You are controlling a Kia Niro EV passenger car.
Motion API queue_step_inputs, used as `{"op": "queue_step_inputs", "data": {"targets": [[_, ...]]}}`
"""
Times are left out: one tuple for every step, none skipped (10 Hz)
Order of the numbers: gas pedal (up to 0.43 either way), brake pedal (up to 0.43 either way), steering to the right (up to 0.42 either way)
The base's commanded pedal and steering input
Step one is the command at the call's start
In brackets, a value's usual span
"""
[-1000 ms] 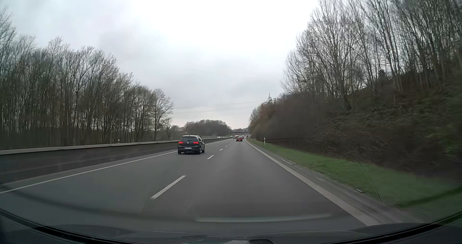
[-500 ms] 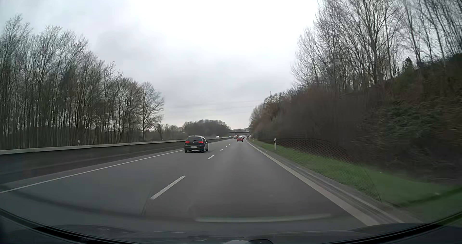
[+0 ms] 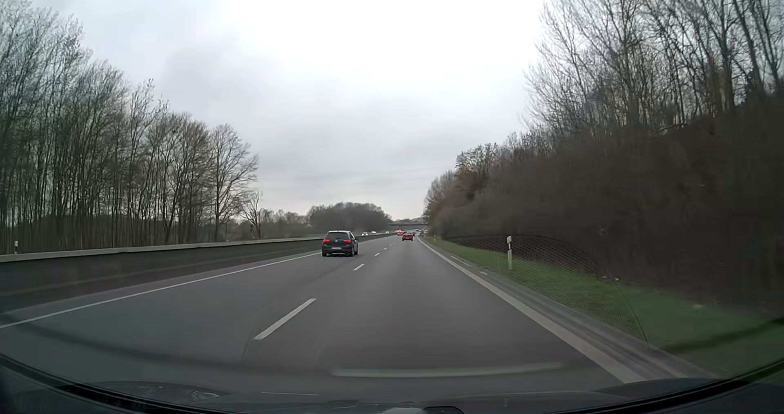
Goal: Follow the waypoints while adhering to traffic rules and regulations
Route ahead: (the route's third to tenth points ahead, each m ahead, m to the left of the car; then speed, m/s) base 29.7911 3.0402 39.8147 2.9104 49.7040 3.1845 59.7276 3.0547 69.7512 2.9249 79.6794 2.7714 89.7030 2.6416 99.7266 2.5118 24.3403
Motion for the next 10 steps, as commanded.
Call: {"op": "queue_step_inputs", "data": {"targets": [[0.260,0.000,0.000],[0.260,0.000,0.000],[0.260,0.000,0.000],[0.260,0.000,0.000],[0.260,0.000,0.000],[0.260,0.000,0.000],[0.260,0.000,0.000],[0.260,0.000,0.000],[0.260,0.000,0.000],[0.260,0.000,0.000]]}}
